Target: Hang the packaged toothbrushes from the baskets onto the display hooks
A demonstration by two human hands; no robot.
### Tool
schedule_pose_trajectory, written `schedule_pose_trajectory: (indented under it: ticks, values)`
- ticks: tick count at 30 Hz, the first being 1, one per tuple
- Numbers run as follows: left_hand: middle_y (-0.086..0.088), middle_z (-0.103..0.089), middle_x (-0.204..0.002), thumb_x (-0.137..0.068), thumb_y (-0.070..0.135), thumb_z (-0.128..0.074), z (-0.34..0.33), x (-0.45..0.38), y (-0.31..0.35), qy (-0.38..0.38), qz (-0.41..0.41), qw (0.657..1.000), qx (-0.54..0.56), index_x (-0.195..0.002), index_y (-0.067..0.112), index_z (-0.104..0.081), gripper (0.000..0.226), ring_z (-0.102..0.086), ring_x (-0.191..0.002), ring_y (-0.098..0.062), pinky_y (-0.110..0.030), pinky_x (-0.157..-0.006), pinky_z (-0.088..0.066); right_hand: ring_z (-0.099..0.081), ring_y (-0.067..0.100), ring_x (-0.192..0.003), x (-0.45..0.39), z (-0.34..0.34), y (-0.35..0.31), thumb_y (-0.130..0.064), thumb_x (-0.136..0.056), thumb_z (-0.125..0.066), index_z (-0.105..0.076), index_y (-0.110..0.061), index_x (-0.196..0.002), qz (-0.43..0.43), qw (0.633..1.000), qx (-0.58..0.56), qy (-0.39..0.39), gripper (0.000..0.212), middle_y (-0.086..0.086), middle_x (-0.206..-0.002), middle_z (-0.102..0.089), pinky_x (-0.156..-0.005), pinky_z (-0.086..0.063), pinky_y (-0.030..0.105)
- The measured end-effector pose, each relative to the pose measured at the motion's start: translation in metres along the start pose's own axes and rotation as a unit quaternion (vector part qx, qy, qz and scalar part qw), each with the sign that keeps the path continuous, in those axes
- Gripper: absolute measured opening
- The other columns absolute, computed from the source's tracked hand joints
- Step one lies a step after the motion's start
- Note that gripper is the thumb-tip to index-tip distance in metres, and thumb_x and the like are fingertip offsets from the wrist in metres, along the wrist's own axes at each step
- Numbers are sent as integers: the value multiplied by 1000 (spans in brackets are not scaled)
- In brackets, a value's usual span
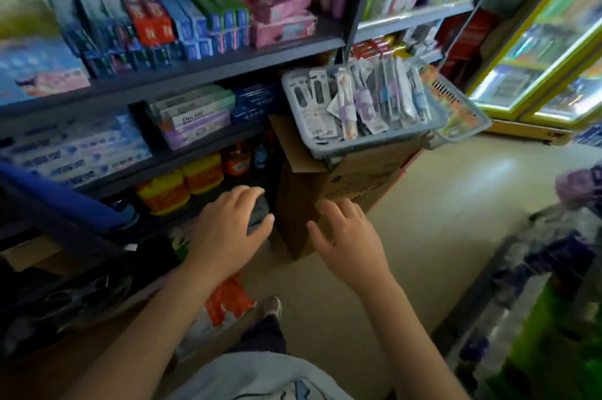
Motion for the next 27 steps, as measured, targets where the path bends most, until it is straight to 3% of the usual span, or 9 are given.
schedule_pose_trajectory:
  ticks: [7,12,18,22,24,27]
  values:
    - [-7,-47,-149,-101,52,-40,2,-161,43,1,-19,1000,-6,-146,16,-45,58,-45,-135,-26,-41,-105,-41,-53,23,-120,-130,53,72,-45,-99,-54,-56,-22,-135,1,999,-15,34,44,2,-128,-56,-93,-50,39]
    - [-12,-54,-140,-93,58,-31,-16,-240,67,12,-27,999,-19,-137,8,-54,71,-52,-127,-30,-44,-98,-47,-52,18,-116,-208,56,137,-45,-100,-53,-52,-25,-137,-21,997,-61,30,42,-3,-130,-52,-92,-52,37]
    - [-12,-45,-151,-93,59,-34,-52,-324,101,50,10,999,-17,-140,10,-49,70,-43,-138,-30,-49,-107,-42,-53,29,-117,-327,80,210,-31,-98,-59,-51,-13,-138,57,992,-80,77,44,10,-131,-54,-95,-49,47]
    - [-9,-40,-156,-94,56,-37,-77,-379,144,64,22,998,-6,-144,11,-47,68,-39,-142,-29,-50,-109,-40,-53,41,-120,-397,109,286,-26,-93,-63,-50,-4,-140,38,984,-91,147,53,20,-131,-54,-95,-47,52]
    - [-8,-36,-159,-94,54,-37,-90,-409,166,69,19,997,4,-147,12,-44,68,-34,-145,-27,-50,-113,-38,-50,44,-123,-426,115,326,-27,-94,-64,-45,-2,-144,-12,987,-87,132,59,23,-134,-51,-98,-44,53]
    - [-6,-25,-165,-95,59,-33,-117,-449,192,56,31,998,21,-154,14,-36,74,-23,-152,-26,-49,-119,-29,-43,40,-132,-451,102,368,-46,-96,-58,-29,-4,-152,-93,994,-61,24,76,23,-143,-44,-104,-40,48]
Point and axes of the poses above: each hand's wrist, its own x-axis away from the middle knuckle, its own z-axis out of the back of the hand, y = z × x, the point moved 7 cm from there along -x, towards the middle knuckle
